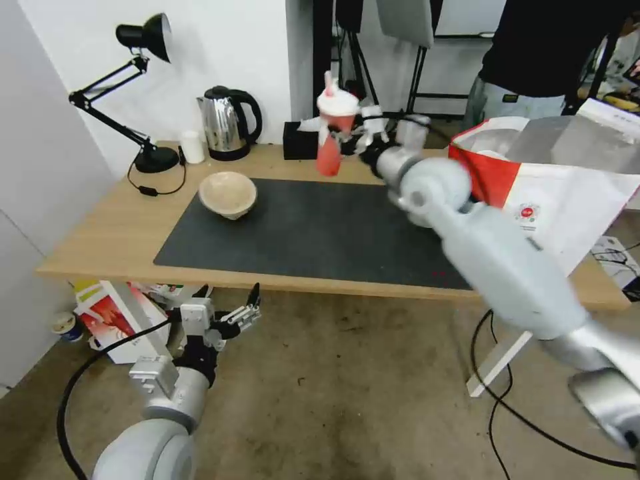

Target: Pick up the trash from the table and place it into the takeout bag.

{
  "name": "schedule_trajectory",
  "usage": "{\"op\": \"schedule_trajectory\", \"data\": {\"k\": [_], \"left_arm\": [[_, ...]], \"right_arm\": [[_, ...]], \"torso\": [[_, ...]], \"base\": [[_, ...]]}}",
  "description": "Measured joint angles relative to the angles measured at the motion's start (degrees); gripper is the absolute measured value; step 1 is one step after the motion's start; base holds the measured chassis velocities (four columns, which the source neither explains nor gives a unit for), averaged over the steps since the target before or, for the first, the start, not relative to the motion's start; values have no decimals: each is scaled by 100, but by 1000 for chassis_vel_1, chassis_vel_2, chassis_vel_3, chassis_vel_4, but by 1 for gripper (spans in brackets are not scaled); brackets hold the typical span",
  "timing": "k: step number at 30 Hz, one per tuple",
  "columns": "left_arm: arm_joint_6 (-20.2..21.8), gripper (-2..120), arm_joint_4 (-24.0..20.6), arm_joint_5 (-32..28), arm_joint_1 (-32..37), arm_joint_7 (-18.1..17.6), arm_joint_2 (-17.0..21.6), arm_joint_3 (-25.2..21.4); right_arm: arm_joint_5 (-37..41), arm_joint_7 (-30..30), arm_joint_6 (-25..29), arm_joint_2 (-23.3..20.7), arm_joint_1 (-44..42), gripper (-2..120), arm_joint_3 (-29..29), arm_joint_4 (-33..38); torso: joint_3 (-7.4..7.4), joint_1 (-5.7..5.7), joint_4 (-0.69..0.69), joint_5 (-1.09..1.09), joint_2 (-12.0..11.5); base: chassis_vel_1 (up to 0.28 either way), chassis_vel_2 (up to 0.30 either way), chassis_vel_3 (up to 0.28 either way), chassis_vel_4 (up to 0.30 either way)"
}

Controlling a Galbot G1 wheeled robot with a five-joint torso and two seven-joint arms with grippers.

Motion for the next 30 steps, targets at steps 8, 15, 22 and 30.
{"op": "schedule_trajectory", "data": {"k": [8, 15, 22, 30], "left_arm": [[0, 100, -45, 5, 20, 0, -11, 36], [0, 100, -86, 7, 44, 0, -9, 45], [-7, 100, -98, 7, 73, 2, 6, 48], [-10, 100, -140, 7, 87, 6, 26, 61]], "right_arm": [[475, 196, -165, -810, -6, 6, 327, 579], [697, 318, -227, -1214, 124, 6, 522, 684], [896, 365, -230, -1553, 207, 6, 712, 627], [1051, 356, -217, -1884, 253, 6, 977, 377]], "torso": [[0, 0, 1, 0, 0], [0, 0, 2, -1, 0], [0, 0, 1, -1, 0], [0, 0, 0, -2, 0]], "base": [[0, 0, 0, 0], [0, 0, 0, 0], [0, 0, 0, 0], [0, 0, 0, 0]]}}
